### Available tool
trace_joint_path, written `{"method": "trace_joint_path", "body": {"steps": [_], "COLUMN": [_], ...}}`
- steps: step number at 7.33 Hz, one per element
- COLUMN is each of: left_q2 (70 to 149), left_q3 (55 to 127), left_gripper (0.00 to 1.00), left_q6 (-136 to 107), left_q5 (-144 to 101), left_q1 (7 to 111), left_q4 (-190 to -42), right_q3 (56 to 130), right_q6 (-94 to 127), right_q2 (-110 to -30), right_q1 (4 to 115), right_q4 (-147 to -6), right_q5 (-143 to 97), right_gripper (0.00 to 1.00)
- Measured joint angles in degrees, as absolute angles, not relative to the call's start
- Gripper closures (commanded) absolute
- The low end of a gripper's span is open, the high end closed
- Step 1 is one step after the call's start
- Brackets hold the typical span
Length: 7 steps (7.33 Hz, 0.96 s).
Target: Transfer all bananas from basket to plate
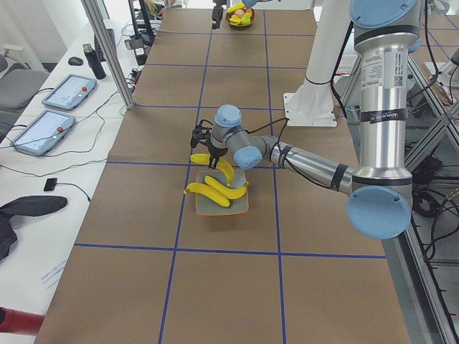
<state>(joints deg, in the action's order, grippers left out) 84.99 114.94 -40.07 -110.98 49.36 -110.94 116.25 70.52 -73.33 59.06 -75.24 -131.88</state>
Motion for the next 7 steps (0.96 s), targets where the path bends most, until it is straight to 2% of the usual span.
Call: {"method": "trace_joint_path", "body": {"steps": [3,7], "left_q2": [85.17,89.25], "left_q3": [120.31,118.56], "left_gripper": [1.0,1.0], "left_q6": [-38.46,-38.32], "left_q5": [-101.89,-96.08], "left_q1": [43.04,38.95], "left_q4": [-96.84,-89.61], "right_q3": [116.04,116.25], "right_q6": [70.49,70.23], "right_q2": [-74.03,-75.15], "right_q1": [59.38,60.54], "right_q4": [-75.16,-75.15], "right_q5": [-131.69,-131.58], "right_gripper": [0.0,0.0]}}
